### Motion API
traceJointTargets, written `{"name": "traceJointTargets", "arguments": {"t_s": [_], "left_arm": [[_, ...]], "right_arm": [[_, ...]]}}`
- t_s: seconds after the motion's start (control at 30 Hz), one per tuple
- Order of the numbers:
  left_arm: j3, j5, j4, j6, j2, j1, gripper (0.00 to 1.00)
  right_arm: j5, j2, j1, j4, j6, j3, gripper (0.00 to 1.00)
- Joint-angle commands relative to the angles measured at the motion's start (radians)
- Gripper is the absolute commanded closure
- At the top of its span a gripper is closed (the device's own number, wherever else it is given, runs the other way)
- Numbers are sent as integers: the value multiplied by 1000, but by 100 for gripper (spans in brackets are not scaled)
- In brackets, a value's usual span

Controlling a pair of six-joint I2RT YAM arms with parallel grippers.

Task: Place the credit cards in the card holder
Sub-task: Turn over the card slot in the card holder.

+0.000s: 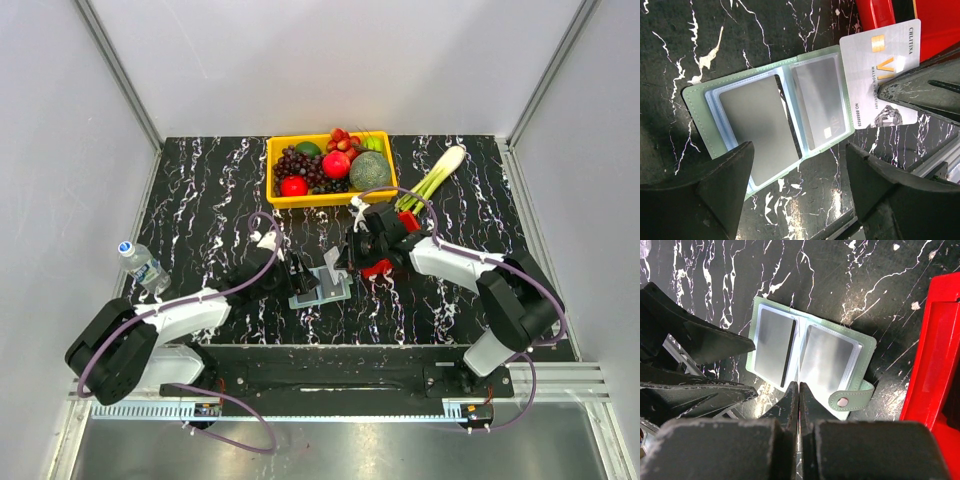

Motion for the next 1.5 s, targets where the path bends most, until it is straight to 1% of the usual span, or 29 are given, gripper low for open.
{"name": "traceJointTargets", "arguments": {"t_s": [0.0, 0.1, 0.3, 0.47, 1.0, 1.2, 1.47], "left_arm": [[22, 17, 67, -20, 17, 3, 23], [24, 6, 55, -17, 9, 2, 24], [28, -42, -22, 4, -30, 2, 24], [32, -42, -42, 15, -31, 2, 24], [36, -42, -13, 9, 37, 2, 25], [44, -26, 6, 9, 55, 2, 25], [36, 17, 76, -8, 25, 2, 31]], "right_arm": [[-15, 12, 12, 42, -1, 12, 100], [-16, 18, 12, 42, -2, 4, 100], [-15, 34, 10, 44, -8, 0, 100], [-19, 40, 10, 50, -8, -3, 100], [-22, 46, 10, 52, -12, -5, 99], [10, 57, 12, 39, -15, -6, 98], [21, 72, 12, 32, -12, -13, 98]]}}
